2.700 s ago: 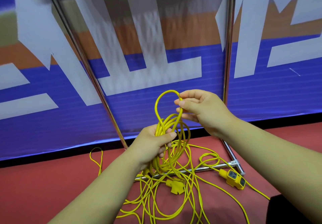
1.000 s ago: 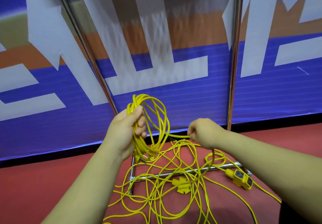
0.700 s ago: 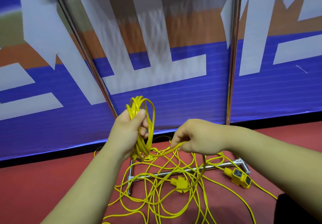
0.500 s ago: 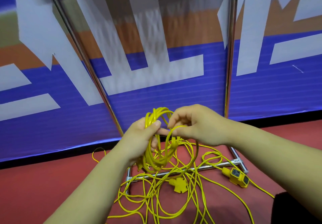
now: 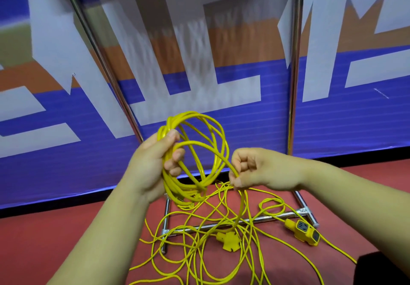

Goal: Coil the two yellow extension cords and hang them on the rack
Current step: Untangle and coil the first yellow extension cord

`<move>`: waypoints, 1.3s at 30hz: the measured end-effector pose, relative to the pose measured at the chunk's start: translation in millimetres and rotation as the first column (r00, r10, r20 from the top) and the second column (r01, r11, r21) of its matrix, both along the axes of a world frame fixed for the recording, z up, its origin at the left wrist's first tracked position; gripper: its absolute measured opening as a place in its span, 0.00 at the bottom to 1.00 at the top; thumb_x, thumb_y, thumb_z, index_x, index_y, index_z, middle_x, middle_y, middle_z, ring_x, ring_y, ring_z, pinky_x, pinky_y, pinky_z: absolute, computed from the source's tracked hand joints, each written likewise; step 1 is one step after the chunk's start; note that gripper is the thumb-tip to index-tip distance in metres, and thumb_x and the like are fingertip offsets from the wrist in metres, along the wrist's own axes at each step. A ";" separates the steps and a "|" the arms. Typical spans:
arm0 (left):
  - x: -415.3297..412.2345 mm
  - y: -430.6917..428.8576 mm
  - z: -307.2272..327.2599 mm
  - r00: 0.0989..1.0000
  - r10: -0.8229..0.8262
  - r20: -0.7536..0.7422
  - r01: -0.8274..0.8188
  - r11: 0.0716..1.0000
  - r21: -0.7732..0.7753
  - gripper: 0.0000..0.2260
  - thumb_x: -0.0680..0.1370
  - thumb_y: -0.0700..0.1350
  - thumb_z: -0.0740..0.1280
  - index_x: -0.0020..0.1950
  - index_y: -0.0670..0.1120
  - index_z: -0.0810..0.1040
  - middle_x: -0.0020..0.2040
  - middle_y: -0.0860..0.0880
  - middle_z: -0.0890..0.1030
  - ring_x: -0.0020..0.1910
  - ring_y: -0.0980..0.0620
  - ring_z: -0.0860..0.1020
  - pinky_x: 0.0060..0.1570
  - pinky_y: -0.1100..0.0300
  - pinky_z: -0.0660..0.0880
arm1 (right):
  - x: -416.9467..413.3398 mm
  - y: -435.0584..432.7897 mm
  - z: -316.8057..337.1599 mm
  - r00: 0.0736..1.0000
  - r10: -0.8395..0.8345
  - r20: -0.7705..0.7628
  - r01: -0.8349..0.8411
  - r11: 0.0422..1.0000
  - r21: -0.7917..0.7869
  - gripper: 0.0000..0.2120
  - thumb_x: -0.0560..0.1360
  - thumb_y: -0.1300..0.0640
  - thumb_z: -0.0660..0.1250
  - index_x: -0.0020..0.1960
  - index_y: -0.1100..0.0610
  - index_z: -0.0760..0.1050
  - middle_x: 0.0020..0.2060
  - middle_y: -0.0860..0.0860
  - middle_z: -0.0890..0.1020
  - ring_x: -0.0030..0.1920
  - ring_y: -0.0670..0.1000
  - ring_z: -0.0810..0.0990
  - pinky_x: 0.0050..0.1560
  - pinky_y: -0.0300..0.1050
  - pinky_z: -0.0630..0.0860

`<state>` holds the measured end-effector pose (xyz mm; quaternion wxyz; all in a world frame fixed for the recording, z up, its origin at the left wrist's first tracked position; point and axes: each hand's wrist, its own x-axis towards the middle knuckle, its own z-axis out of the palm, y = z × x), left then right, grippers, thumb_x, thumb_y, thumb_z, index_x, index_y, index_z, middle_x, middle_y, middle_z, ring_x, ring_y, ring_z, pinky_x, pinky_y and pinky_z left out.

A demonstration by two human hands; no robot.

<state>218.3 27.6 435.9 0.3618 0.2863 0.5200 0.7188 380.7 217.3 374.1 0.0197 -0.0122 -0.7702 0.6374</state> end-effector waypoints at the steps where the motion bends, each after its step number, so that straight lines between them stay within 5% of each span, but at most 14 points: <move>1: -4.2 -2.8 3.4 1.000 0.019 0.023 -0.020 0.999 0.038 0.06 0.78 0.47 0.63 0.45 0.46 0.73 0.26 0.50 0.69 0.20 0.59 0.62 0.19 0.68 0.63 | -1.3 -3.3 -4.8 1.000 0.014 0.010 -0.015 1.000 0.028 0.12 0.76 0.70 0.69 0.45 0.58 0.68 0.44 0.55 0.82 0.45 0.50 0.80 0.50 0.46 0.76; 4: -14.3 -8.8 8.1 0.996 0.064 0.059 -0.070 0.992 0.106 0.06 0.78 0.48 0.62 0.45 0.47 0.73 0.26 0.51 0.69 0.20 0.59 0.63 0.18 0.68 0.63 | -8.2 -13.0 -22.2 0.998 0.016 0.057 -0.024 0.991 0.132 0.11 0.77 0.67 0.70 0.45 0.57 0.69 0.41 0.51 0.83 0.46 0.51 0.83 0.51 0.48 0.76; 7: -21.7 -13.5 3.5 0.996 0.086 0.017 -0.087 0.995 0.058 0.08 0.81 0.46 0.61 0.44 0.46 0.73 0.29 0.48 0.72 0.20 0.59 0.63 0.18 0.68 0.63 | -15.4 -9.1 -21.0 0.989 -0.147 0.021 0.145 0.988 0.059 0.11 0.77 0.67 0.69 0.45 0.56 0.68 0.39 0.56 0.84 0.42 0.54 0.83 0.47 0.49 0.76; 10: -26.6 -17.5 -10.9 0.987 0.109 -0.117 -0.122 0.986 -0.110 0.07 0.83 0.44 0.60 0.47 0.44 0.74 0.41 0.42 0.83 0.20 0.58 0.63 0.19 0.67 0.63 | -18.1 4.4 -3.1 0.853 -0.518 -0.066 0.506 0.852 -0.135 0.09 0.76 0.69 0.68 0.46 0.58 0.72 0.37 0.56 0.81 0.34 0.51 0.82 0.39 0.41 0.79; 13: -27.5 -16.7 -26.6 0.964 0.123 -0.236 -0.183 0.950 -0.252 0.08 0.83 0.45 0.62 0.50 0.43 0.77 0.48 0.44 0.84 0.22 0.56 0.64 0.21 0.65 0.63 | -17.2 10.8 11.6 0.716 -0.687 -0.125 0.658 0.724 -0.207 0.06 0.76 0.68 0.70 0.46 0.58 0.77 0.37 0.55 0.80 0.33 0.48 0.82 0.39 0.39 0.80; 16: -27.0 -13.3 -33.4 0.947 0.119 -0.298 -0.213 0.928 -0.307 0.11 0.83 0.46 0.62 0.47 0.40 0.79 0.37 0.44 0.79 0.22 0.55 0.65 0.22 0.63 0.64 | -14.1 3.0 20.2 0.777 -0.595 -0.203 0.618 0.784 0.068 0.04 0.75 0.64 0.72 0.46 0.56 0.82 0.34 0.50 0.82 0.32 0.44 0.80 0.39 0.38 0.78; 19: -25.4 -9.8 -34.4 0.939 0.123 -0.322 -0.227 0.923 -0.310 0.11 0.83 0.45 0.62 0.46 0.41 0.77 0.40 0.47 0.82 0.24 0.53 0.67 0.24 0.62 0.65 | -11.9 -11.4 29.8 0.901 -0.365 -0.234 0.430 0.819 0.378 0.02 0.75 0.59 0.74 0.46 0.54 0.84 0.31 0.41 0.82 0.31 0.39 0.78 0.36 0.32 0.73; 23: -14.1 -5.0 -33.3 0.920 0.062 -0.387 -0.211 0.910 -0.357 0.11 0.83 0.45 0.61 0.45 0.41 0.77 0.35 0.48 0.81 0.30 0.52 0.74 0.29 0.58 0.72 | -12.7 -25.2 36.8 0.946 -0.216 -0.242 0.309 0.828 0.467 0.02 0.75 0.56 0.74 0.47 0.51 0.85 0.31 0.38 0.81 0.33 0.40 0.77 0.37 0.34 0.72; 27: 0.5 -0.9 -32.2 0.975 -0.051 -0.218 -0.034 0.929 -0.368 0.09 0.83 0.46 0.61 0.50 0.42 0.77 0.38 0.43 0.83 0.37 0.46 0.84 0.41 0.53 0.82 | -15.4 -24.0 41.2 0.924 -0.247 -0.292 0.342 0.875 0.344 0.03 0.75 0.59 0.74 0.48 0.54 0.85 0.36 0.48 0.85 0.37 0.46 0.82 0.41 0.39 0.77; 30: 9.3 2.9 -28.8 0.996 -0.080 -0.036 0.063 0.937 -0.343 0.09 0.83 0.47 0.61 0.50 0.43 0.75 0.33 0.42 0.81 0.29 0.46 0.82 0.34 0.54 0.81 | -17.0 -18.8 39.4 0.880 -0.328 -0.345 0.433 0.852 0.295 0.04 0.75 0.59 0.73 0.47 0.52 0.84 0.37 0.51 0.86 0.38 0.50 0.84 0.45 0.48 0.81; 35: 15.8 7.3 -23.0 0.994 -0.091 0.056 0.103 0.957 -0.270 0.09 0.77 0.48 0.65 0.46 0.43 0.75 0.28 0.46 0.72 0.21 0.52 0.69 0.25 0.58 0.74 | -13.7 0.6 39.1 0.733 -0.570 -0.371 0.656 0.735 0.168 0.03 0.75 0.58 0.73 0.45 0.51 0.84 0.32 0.49 0.84 0.34 0.45 0.80 0.42 0.51 0.80; 39: 16.6 10.9 -21.8 0.976 -0.149 0.159 0.179 0.964 -0.199 0.10 0.78 0.51 0.63 0.47 0.44 0.74 0.26 0.49 0.66 0.19 0.56 0.64 0.23 0.62 0.69 | -10.1 3.3 39.9 0.702 -0.607 -0.372 0.688 0.712 0.138 0.02 0.75 0.57 0.73 0.46 0.52 0.84 0.34 0.51 0.84 0.34 0.43 0.80 0.45 0.49 0.79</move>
